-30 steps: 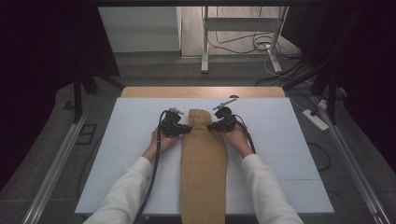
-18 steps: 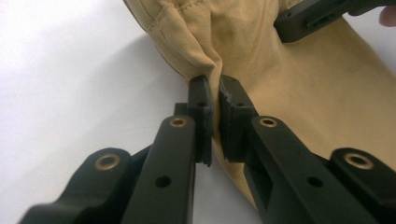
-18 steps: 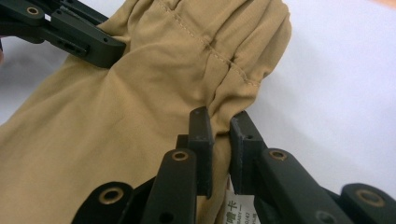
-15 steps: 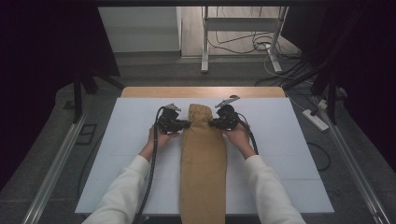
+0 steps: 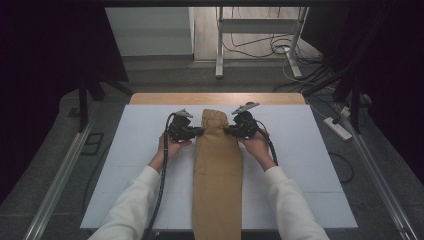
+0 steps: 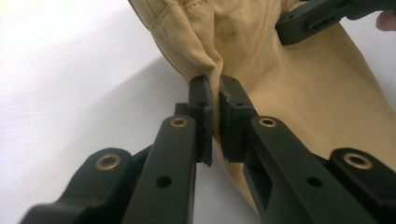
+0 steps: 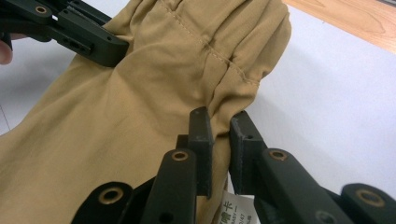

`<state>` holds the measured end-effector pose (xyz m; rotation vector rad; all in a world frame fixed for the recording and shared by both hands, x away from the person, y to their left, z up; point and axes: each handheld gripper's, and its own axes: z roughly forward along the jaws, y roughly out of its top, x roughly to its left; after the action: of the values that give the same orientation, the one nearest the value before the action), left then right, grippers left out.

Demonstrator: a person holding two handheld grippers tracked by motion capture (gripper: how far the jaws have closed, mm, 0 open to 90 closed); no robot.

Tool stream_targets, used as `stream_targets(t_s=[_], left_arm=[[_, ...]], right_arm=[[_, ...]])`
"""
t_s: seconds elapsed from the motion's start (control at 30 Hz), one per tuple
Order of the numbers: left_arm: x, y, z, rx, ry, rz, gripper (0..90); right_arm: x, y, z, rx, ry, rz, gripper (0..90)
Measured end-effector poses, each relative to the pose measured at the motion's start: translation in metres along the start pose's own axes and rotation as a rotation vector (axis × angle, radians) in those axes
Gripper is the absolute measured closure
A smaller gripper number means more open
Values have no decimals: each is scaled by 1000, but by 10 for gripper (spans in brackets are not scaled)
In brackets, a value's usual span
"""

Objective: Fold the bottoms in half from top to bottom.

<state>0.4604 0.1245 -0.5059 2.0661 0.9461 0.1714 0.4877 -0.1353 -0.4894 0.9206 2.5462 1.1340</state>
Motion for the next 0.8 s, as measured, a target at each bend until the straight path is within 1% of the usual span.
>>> stream_targets(t_s=[0.1, 0.2, 0.33, 0.43, 0.5, 0.6, 0.7, 0.8], left_arm=[[0, 1, -1, -15, 8, -11, 842], [-3, 4, -3, -24, 23, -7, 842], [1, 13, -10, -30, 28, 1, 843], [2, 22, -15, -43, 39, 8, 842], [1, 27, -18, -61, 47, 13, 842], [0, 30, -21, -72, 51, 17, 842], [-1, 31, -21, -75, 51, 21, 843], [-1, 40, -23, -80, 61, 32, 843]], right_arm=[[0, 2, -1, -5, -5, -7, 808], [-2, 4, -2, -21, 0, -8, 809], [-3, 11, -4, -33, -11, -15, 810], [-2, 19, -10, -56, -27, -33, 809], [-2, 25, -14, -69, -33, -40, 809], [-1, 32, -22, -86, -44, -56, 809], [-1, 33, -25, -87, -48, -64, 809], [-5, 35, -28, -102, -42, -52, 809]])
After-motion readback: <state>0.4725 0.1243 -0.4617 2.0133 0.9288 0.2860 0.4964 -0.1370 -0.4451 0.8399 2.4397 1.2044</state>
